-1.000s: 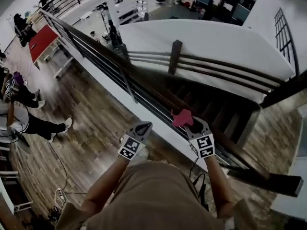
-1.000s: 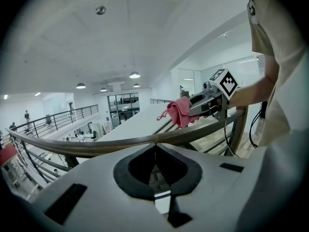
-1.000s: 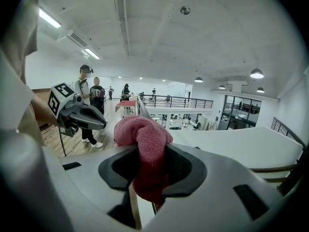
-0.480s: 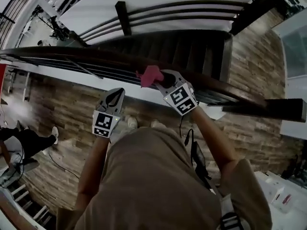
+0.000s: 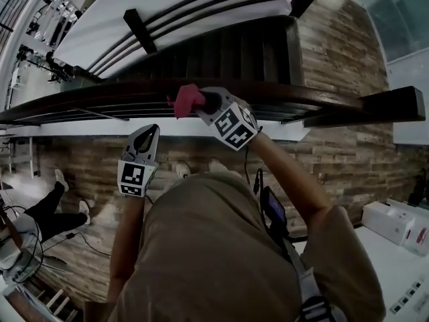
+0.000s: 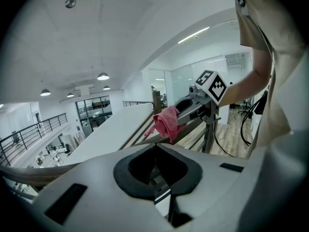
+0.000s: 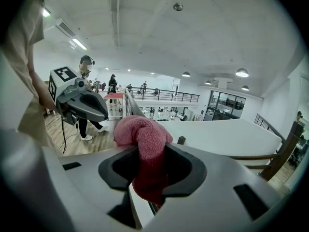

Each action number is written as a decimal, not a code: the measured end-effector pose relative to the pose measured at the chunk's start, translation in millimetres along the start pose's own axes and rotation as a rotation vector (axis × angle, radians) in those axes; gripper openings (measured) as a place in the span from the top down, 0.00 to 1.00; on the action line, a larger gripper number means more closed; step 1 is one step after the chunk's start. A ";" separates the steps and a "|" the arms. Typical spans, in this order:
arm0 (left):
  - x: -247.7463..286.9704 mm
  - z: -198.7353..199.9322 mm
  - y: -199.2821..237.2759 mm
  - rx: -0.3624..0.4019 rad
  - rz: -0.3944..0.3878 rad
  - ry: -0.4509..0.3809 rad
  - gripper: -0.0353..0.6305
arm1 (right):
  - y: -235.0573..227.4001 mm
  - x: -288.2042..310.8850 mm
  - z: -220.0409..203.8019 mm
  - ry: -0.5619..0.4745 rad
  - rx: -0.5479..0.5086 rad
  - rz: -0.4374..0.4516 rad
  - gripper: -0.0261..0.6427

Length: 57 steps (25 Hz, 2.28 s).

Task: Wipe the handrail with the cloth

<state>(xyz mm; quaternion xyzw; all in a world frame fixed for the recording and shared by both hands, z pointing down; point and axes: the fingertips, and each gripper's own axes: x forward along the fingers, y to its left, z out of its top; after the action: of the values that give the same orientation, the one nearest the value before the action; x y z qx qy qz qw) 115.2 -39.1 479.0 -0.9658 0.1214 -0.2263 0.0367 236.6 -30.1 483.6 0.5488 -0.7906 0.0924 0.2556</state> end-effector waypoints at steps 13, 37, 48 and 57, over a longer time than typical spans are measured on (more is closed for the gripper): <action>-11.5 -5.3 0.7 -0.048 0.003 0.031 0.92 | 11.7 -23.4 22.5 -0.064 0.053 -0.033 0.75; -110.8 -73.7 -0.2 -0.232 0.333 0.115 0.92 | 117.6 13.7 41.6 -0.160 -0.003 0.263 0.75; -138.2 -123.5 88.4 -0.291 0.391 0.121 0.92 | 142.2 103.1 66.4 -0.114 -0.009 0.311 0.75; -183.5 -161.5 238.1 -0.267 0.389 0.115 0.92 | 177.8 247.6 147.3 -0.064 -0.005 0.288 0.75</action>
<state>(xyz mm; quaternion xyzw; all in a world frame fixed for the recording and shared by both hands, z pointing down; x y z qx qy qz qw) -168.0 -226.0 514.9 -0.9060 0.3358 -0.2517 -0.0554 -36.8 -228.4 507.1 0.4317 -0.8691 0.1087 0.2156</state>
